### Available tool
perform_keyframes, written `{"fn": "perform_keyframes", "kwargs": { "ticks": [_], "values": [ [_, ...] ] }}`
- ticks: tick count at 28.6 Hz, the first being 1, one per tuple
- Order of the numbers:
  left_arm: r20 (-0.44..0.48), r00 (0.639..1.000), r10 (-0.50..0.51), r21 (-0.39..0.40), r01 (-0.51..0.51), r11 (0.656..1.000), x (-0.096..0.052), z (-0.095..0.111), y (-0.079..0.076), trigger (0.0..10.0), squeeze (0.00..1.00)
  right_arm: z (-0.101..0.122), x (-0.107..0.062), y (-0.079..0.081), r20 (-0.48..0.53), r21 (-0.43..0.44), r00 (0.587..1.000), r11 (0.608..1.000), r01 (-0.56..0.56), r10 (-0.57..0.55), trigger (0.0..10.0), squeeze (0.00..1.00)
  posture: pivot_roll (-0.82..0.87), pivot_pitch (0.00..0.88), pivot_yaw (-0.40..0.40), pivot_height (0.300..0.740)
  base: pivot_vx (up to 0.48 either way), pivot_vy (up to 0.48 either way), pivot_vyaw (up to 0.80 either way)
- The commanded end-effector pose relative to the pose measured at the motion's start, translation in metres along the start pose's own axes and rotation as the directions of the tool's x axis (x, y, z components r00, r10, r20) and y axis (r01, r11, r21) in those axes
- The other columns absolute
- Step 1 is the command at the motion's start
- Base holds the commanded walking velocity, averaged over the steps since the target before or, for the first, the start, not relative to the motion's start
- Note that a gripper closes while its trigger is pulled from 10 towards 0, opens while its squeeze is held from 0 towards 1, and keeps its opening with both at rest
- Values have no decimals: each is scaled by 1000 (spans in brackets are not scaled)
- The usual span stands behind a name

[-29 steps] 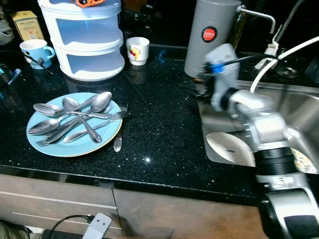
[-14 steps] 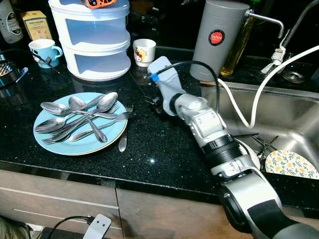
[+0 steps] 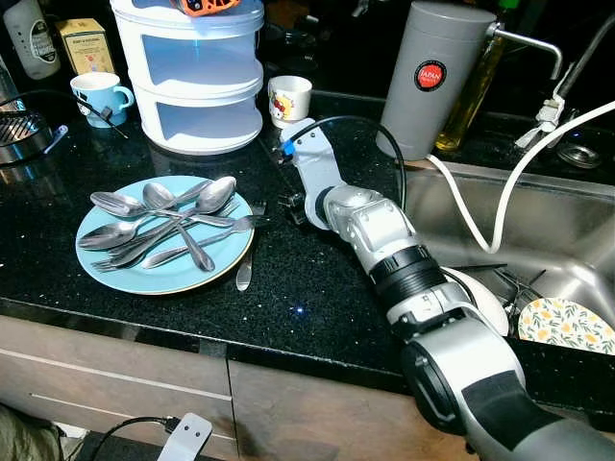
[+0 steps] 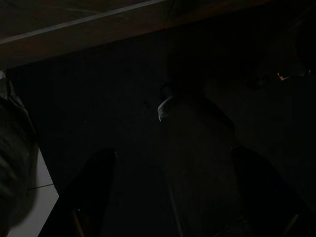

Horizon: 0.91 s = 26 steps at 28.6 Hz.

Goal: Kitchen organization

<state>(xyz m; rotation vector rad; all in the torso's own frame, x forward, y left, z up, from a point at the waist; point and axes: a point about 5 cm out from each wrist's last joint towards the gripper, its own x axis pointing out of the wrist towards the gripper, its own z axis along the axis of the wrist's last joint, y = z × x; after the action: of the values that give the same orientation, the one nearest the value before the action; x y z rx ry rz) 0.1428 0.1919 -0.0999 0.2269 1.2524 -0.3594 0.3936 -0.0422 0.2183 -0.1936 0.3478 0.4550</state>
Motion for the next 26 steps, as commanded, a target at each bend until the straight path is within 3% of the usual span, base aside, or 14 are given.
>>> {"fn": "perform_keyframes", "kwargs": {
  "ticks": [1,11,14,18,19,20,22,24,25,26],
  "values": [
    [-9,1000,-10,7,10,1000,1,-2,-4,10000,0,-1,1,0,-21,45,1000,999,-10,11,10000,0,10,0,-54,740,0,0,0],
    [-10,1000,-14,4,14,1000,2,-4,-6,10000,0,-11,4,2,-106,342,990,938,-54,96,10000,0,7,0,-68,740,0,0,0],
    [-11,1000,-15,4,15,1000,2,-4,-7,10000,0,-13,4,1,-126,358,987,933,-46,97,10000,0,5,0,-71,740,0,0,0],
    [-13,1000,-18,5,18,1000,2,-6,-9,10000,0,-16,4,-4,-149,311,987,950,-10,60,9961,0,4,0,-77,740,0,0,0],
    [-13,1000,-18,6,18,1000,2,-6,-9,10000,0,-16,4,-5,-152,297,987,955,-7,54,7922,0,4,0,-79,740,0,0,0],
    [-13,1000,-18,6,18,1000,2,-6,-9,10000,0,-16,4,-5,-152,297,987,955,-7,54,7922,0,4,0,-79,740,0,0,0],
    [-13,1000,-18,5,19,1000,2,-6,-9,10000,0,-18,4,-8,-166,207,986,978,25,10,667,0,3,0,-81,740,0,0,0],
    [-13,1000,-19,5,19,1000,2,-6,-9,10000,0,-17,4,-8,-167,192,986,981,30,3,667,0,4,0,-82,740,0,0,0],
    [-12,1000,-19,5,19,1000,2,-6,-9,10000,0,-17,4,-10,-168,178,986,983,43,-13,0,0,6,0,-84,740,0,0,0],
    [-9,1000,-18,2,18,1000,2,-5,-9,10000,0,-17,4,-12,-168,168,985,984,59,-31,0,0,8,0,-86,740,0,0,0]
  ]
}}
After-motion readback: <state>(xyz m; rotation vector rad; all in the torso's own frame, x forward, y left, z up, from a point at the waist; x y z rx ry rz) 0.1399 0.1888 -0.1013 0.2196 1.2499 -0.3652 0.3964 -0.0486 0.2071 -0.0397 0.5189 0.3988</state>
